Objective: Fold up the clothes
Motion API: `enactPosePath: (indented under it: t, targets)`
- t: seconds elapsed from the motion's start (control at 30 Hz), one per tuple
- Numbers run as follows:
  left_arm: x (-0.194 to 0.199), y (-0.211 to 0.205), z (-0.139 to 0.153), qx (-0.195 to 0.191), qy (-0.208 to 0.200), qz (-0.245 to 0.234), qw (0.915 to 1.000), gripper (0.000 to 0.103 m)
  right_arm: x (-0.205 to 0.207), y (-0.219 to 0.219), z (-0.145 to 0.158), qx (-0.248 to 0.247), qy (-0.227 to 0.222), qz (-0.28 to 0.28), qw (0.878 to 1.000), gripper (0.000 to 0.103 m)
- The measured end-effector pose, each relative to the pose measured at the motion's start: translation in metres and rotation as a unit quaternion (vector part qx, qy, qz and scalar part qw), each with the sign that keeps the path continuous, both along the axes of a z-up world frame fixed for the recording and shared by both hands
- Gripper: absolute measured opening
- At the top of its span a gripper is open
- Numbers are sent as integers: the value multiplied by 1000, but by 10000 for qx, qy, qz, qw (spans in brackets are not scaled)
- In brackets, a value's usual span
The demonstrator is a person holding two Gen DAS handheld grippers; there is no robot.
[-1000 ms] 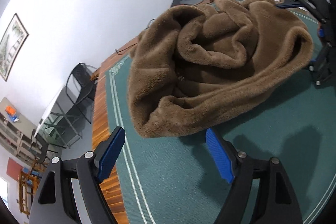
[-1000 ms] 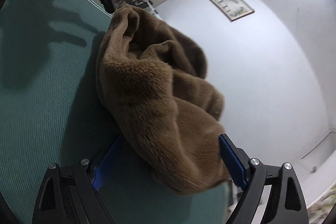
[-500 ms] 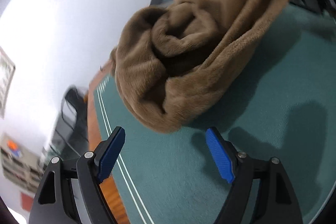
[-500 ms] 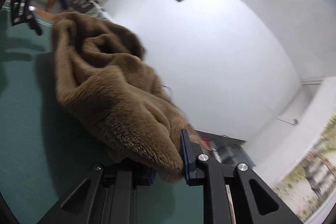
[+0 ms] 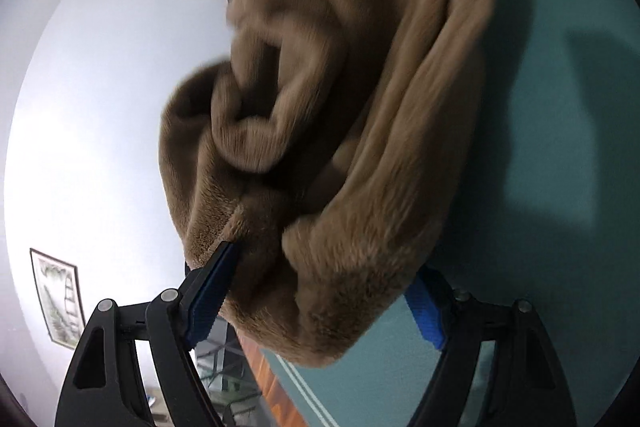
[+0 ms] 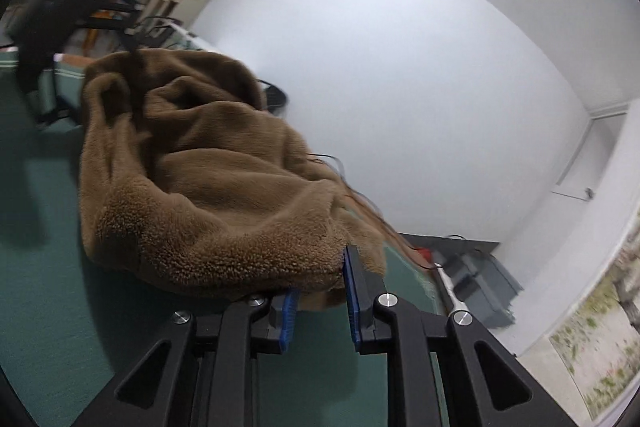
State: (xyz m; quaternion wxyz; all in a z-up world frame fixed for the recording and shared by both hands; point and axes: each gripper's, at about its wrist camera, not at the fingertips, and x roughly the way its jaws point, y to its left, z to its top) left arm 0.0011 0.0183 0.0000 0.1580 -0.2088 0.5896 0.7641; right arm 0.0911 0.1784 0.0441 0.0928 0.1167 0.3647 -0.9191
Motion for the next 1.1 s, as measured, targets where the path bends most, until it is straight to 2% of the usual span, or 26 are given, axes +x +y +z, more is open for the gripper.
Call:
enactPosePath:
  t: [0.1, 0.2, 0.27, 0.3, 0.37, 0.43, 0.5, 0.53, 0.57, 0.6, 0.63, 0.67, 0.7, 0.83, 0.93, 1.0, 1.1]
  targets:
    - [-21, -7, 2, 158, -96, 260, 9995, 83, 0, -3, -3, 112, -102, 160, 9998, 21]
    - [-31, -9, 4, 317, -73, 431, 9985, 83, 5, -4, -11, 361, -45, 305, 9989, 34]
    - [-32, -8, 5, 393, 32, 484, 9980, 78, 13, -7, -15, 617, 295, 356, 9970, 72]
    - [-31, -9, 6, 429, 86, 503, 9978, 76, 16, -10, -17, 757, 529, 371, 9950, 78]
    - [-30, -9, 8, 500, 194, 540, 9971, 74, 23, -14, -20, 964, 892, 408, 9905, 79]
    - [-29, -10, 11, 564, 257, 573, 9964, 73, 23, -16, -18, 1016, 1026, 442, 9885, 79]
    - [-29, -10, 13, 624, 284, 598, 9959, 73, 13, -17, -15, 972, 833, 460, 9907, 79]
    - [-30, -10, 14, 655, 294, 615, 9955, 73, 4, -17, -14, 898, 590, 493, 9930, 79]
    - [-30, -10, 15, 700, 304, 640, 9950, 73, -4, -16, -14, 809, 336, 534, 9947, 70]
    - [-31, -11, 16, 763, 306, 674, 9943, 73, -11, -15, -13, 664, 39, 597, 9960, 56]
    - [-31, -12, 17, 830, 299, 707, 9936, 73, -18, -15, -13, 506, -258, 607, 9965, 21]
    - [-31, -13, 18, 897, 293, 740, 9928, 73, -23, -14, -12, 363, -496, 612, 9962, 17]
    - [-31, -14, 19, 974, 281, 779, 9918, 73, -24, -13, -11, 274, -473, 581, 9968, 17]
    - [-30, -17, 23, 1339, 193, 900, 9867, 73, -10, 5, 16, -315, 240, 182, 9990, 13]
    - [-24, -11, 25, 1554, 113, 774, 9847, 74, 8, 30, 58, -950, 1024, -277, 9898, 12]
    - [-14, 0, 23, 1471, 150, 519, 9876, 74, 19, 43, 80, -1228, 1371, -507, 9816, 12]
    - [-4, 18, 16, 1216, 225, 185, 9922, 74, 27, 57, 99, -1436, 1600, -686, 9742, 12]
